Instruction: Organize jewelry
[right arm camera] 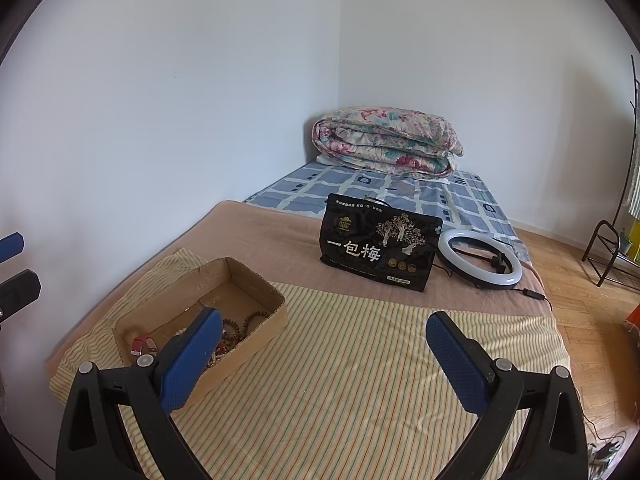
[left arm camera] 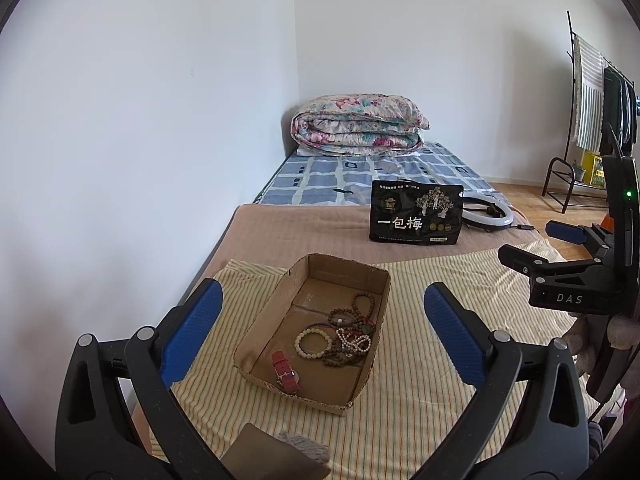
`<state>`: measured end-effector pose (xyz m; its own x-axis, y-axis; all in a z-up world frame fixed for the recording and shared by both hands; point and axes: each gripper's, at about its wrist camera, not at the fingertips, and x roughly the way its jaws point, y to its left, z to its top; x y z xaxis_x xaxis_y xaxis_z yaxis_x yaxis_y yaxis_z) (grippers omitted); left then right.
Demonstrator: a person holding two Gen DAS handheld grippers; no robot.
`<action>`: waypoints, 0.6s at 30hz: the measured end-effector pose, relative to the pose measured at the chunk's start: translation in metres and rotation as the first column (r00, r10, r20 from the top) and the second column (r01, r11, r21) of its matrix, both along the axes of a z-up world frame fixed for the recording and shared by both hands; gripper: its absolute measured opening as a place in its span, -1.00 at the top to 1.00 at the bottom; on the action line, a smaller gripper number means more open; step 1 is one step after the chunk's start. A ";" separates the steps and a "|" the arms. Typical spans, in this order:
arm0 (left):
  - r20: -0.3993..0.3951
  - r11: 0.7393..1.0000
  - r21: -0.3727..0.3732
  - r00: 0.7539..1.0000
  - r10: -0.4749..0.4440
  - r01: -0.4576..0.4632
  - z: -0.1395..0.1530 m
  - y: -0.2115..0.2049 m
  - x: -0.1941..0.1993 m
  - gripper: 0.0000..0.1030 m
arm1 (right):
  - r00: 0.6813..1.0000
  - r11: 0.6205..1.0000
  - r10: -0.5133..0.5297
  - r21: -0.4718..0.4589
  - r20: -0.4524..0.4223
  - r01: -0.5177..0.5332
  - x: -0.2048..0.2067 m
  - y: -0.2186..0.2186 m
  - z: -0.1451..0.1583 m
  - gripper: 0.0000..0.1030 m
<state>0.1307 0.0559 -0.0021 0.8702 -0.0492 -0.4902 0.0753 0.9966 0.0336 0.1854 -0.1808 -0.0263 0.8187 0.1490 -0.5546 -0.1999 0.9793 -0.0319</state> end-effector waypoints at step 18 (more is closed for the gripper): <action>-0.009 1.000 0.002 1.000 0.004 -0.004 0.001 -0.007 -0.001 -0.99 | 1.000 1.000 -0.006 -0.002 -0.004 0.006 0.000 -0.004 -0.002 -0.99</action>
<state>0.1297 0.0488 -0.0008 0.8660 -0.0442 -0.4982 0.0711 0.9968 0.0353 0.1852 -0.1852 -0.0288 0.8174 0.1433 -0.5579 -0.1946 0.9803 -0.0332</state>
